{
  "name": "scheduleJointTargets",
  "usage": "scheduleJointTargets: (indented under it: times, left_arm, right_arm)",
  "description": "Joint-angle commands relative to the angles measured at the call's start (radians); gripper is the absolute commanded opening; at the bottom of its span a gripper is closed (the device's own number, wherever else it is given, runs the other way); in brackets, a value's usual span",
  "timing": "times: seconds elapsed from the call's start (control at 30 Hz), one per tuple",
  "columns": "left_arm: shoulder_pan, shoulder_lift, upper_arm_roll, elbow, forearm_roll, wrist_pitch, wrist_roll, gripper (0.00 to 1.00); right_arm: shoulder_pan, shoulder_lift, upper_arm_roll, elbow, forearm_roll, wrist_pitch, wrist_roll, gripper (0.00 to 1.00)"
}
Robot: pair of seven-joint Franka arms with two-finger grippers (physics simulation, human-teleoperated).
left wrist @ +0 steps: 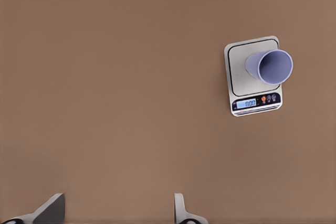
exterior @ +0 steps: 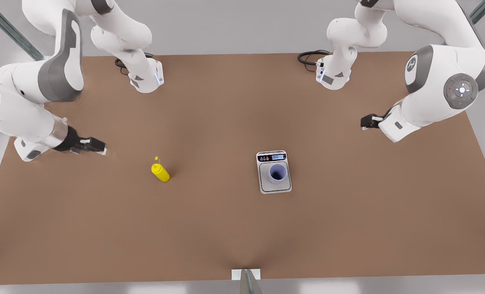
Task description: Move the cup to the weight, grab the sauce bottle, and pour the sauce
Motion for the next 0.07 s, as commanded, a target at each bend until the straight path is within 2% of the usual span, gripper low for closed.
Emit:
scheduleJointTargets:
  times: [0.0,0.03]
  left_arm:
    - [0.0,0.0,0.0,-0.001,0.0,0.0,0.0,1.0]
    - [0.0,0.0,0.0,-0.001,0.0,0.0,0.0,1.0]
  right_arm:
    - [0.027,0.001,0.004,0.002,-0.008,0.002,-0.001,1.0]
    - [0.024,0.007,0.022,0.007,-0.009,0.003,-0.001,1.0]
